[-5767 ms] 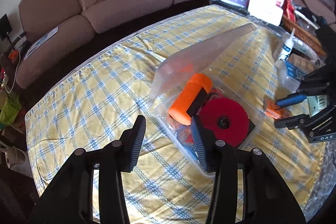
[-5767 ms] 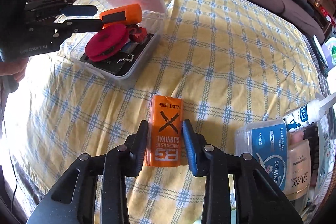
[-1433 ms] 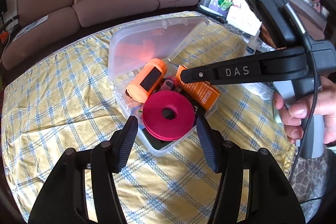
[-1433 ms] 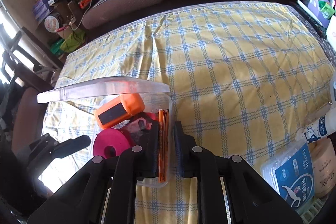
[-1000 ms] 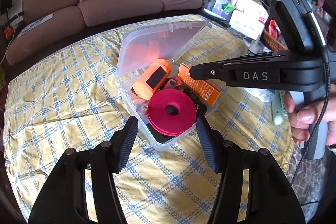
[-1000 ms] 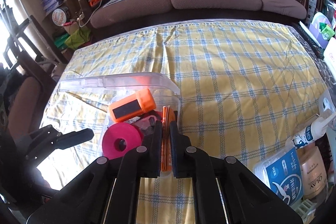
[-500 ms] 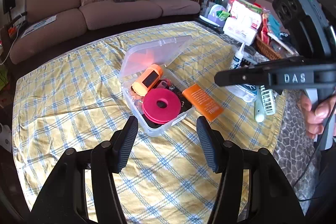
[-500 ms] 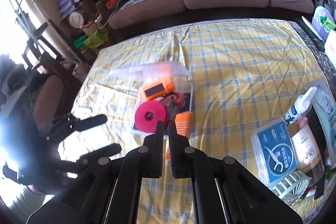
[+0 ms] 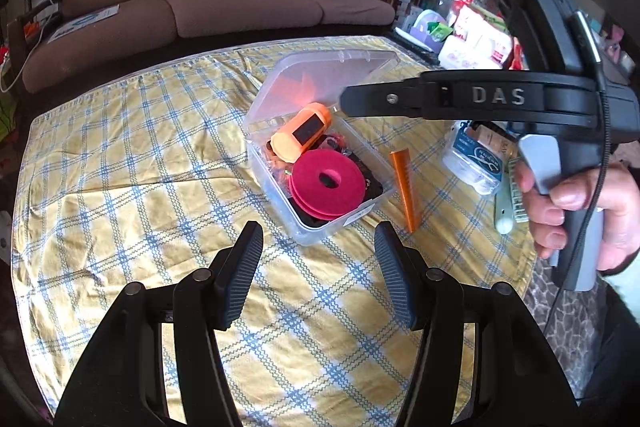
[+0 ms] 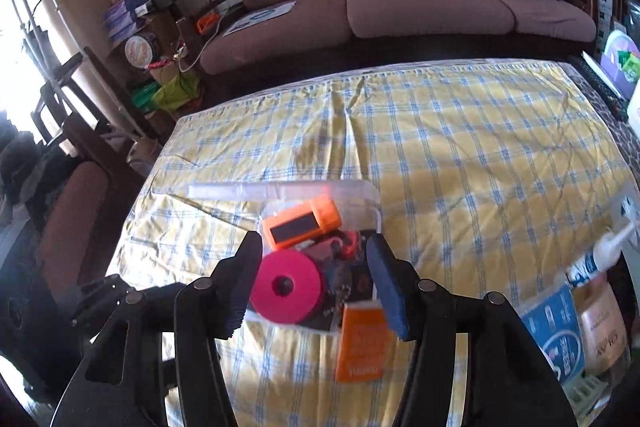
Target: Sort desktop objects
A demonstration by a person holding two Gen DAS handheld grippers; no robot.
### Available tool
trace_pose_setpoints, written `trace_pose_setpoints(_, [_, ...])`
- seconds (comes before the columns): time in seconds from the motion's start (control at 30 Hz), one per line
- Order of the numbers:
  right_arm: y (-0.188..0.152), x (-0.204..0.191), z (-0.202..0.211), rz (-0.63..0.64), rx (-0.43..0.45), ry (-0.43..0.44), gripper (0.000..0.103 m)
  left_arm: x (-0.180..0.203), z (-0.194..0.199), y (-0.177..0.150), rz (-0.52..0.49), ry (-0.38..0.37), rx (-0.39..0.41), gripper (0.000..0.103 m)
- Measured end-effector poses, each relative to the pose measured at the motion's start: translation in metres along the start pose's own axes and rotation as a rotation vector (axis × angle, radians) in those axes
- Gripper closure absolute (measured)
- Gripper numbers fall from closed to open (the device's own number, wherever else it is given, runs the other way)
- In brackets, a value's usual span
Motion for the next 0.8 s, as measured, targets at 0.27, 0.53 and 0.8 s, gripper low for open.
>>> trace_pose_setpoints(0.27, [-0.002,-0.017,-0.043,0.194,0.002,-0.062,0.038,0.000,-0.015,0.002,0.009,-0.040,0.004,0.048])
trace_pose_setpoints(0.53, [0.000,-0.010,-0.046,0.165,-0.020,0.012,0.044,0.000,-0.012,0.002,0.014,-0.052,0.023,0.048])
trace_pose_setpoints(0.8, [0.008,0.007,-0.008,0.071,0.002,0.109,0.044,0.011,-0.011,0.007,0.016,-0.072,0.039,0.048])
Point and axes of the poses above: each gripper's, at about its wrist camera, not at the fingertips, and z roughly against the way its jaws point, x to its right, y to its top, the point moved 10 cm from there along -z, roughly the way its jaws point, and after that the axes turned 3 degrees about -y, right-handed, at the moved point
